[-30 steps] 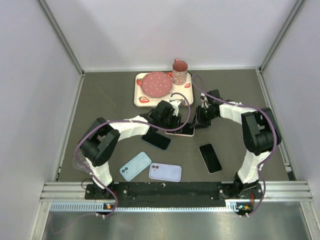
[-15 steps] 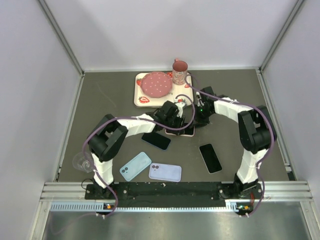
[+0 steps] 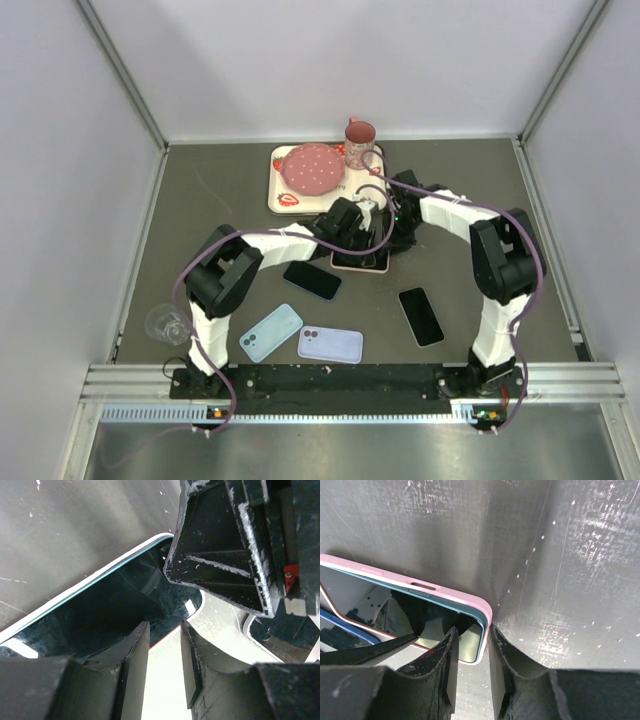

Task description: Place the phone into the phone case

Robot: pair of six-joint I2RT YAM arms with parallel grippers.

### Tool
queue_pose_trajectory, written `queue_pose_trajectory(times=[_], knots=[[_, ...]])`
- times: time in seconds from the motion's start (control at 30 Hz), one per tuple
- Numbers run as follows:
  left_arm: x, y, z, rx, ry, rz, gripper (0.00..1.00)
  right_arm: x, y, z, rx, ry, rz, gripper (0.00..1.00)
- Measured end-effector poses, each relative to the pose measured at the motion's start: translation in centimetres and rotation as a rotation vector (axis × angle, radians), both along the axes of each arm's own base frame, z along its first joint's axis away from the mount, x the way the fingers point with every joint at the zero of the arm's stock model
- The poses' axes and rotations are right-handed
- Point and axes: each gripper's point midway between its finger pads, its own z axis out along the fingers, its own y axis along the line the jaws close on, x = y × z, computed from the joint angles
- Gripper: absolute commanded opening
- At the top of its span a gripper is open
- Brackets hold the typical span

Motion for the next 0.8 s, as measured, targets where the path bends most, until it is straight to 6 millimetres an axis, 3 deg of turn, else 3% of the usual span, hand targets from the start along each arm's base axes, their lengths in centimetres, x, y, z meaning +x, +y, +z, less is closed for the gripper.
queue_pose_trajectory(times=[0.8], knots=[[1.1,-0.6,0.0,0.0,-0.008,0.028,0.4,0.1,0.0,-0.2,-0.128,0.0,0.037,0.29]])
